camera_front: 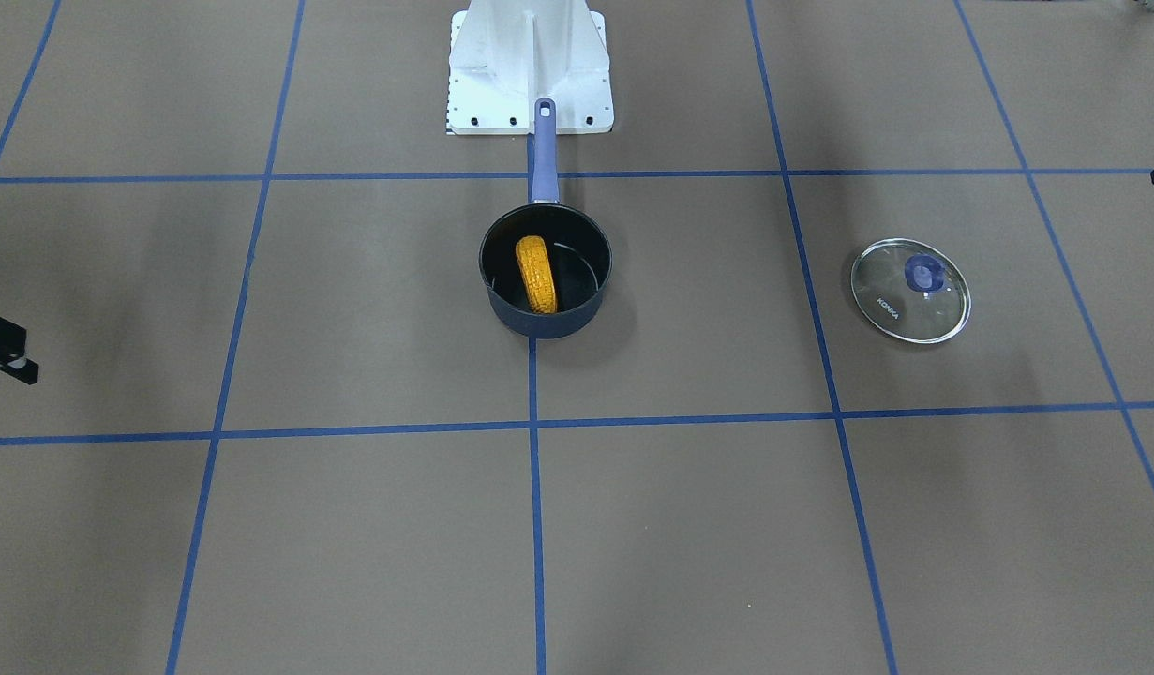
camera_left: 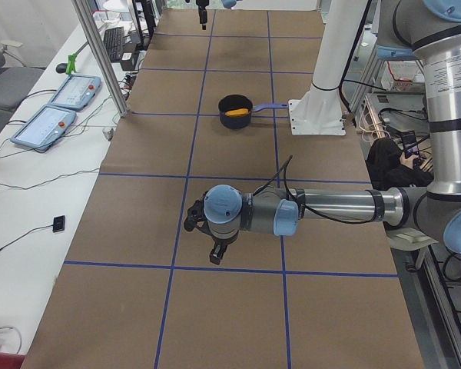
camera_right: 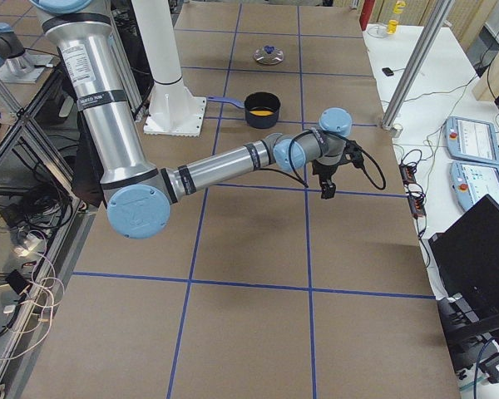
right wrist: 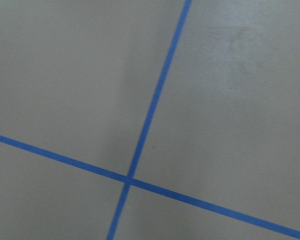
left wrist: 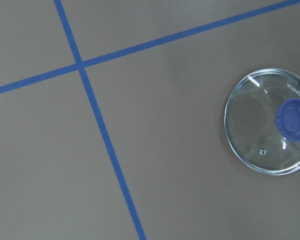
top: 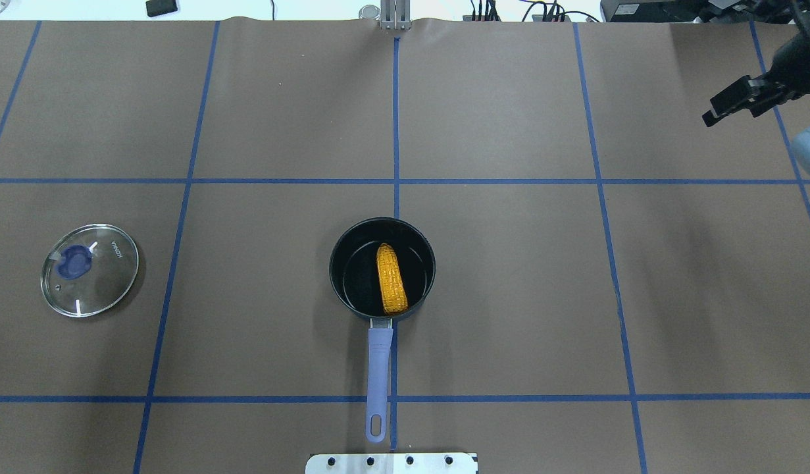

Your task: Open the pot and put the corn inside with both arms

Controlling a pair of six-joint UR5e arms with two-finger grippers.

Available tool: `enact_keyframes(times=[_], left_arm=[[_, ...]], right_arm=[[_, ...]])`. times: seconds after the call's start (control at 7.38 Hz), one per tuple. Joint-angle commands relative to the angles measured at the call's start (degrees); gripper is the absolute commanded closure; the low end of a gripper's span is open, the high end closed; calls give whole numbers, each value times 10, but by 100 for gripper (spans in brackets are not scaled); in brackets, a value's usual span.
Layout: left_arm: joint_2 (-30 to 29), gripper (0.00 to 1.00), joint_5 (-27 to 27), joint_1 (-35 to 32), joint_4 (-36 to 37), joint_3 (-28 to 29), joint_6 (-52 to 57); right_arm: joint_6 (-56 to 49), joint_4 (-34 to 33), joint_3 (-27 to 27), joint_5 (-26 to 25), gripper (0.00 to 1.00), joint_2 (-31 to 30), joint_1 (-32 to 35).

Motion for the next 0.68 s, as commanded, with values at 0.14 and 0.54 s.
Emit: enact_keyframes(times=[0.14, 0.54], left_arm=[[-7, 3, 0, -10, -1, 17, 20], [-7, 3, 1, -21, -1, 12, 20]], right_arm=[[-59, 7, -14, 5, 0, -48, 36], [-58, 5, -11, -16, 0, -43, 35]])
